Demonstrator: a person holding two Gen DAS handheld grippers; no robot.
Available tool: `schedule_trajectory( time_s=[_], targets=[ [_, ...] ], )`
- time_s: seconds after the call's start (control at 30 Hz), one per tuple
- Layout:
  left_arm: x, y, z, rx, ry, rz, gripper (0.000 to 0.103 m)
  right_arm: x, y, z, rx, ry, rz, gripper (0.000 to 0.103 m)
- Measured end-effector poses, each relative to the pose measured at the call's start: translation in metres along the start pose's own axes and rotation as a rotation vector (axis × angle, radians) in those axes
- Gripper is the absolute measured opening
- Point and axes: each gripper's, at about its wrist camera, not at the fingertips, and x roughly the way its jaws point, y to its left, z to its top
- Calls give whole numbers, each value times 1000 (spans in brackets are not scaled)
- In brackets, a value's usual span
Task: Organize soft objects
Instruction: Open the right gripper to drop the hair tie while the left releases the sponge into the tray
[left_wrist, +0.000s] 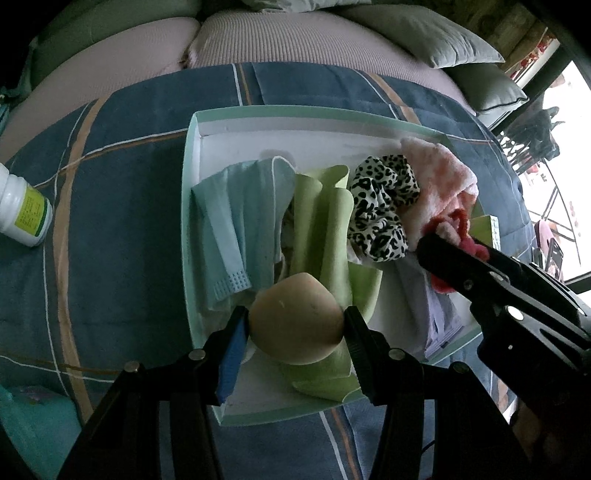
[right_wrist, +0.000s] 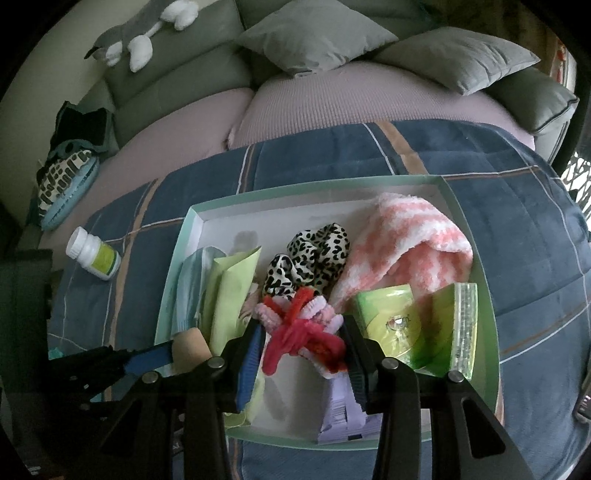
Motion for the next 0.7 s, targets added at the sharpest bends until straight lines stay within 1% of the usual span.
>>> schedule_trajectory(
  time_s=[0.1, 0.13, 0.17, 0.6, 0.67, 0.7],
  targets=[
    [-2, 0, 0, 1, -3, -4, 57, -1, -1, 0, 5, -3, -2, 45],
    [-2, 0, 0, 1, -4, -6, 62, -1, -1, 0, 6, -4, -1, 45],
    [-3, 0, 0, 1, -7, -8, 64, -1, -1, 0, 6, -4, -1, 45],
    [-18, 2, 1, -4, -41, -24, 65, -7, -4, 2, 19, -20, 0, 48],
    [-21, 3, 1, -7, -47, -26, 65, -8, -4, 2, 21, -22, -1, 49],
    [-22, 4, 1, -8, -49, -26, 65, -8, -4, 2, 23, -24, -1, 53]
  ],
)
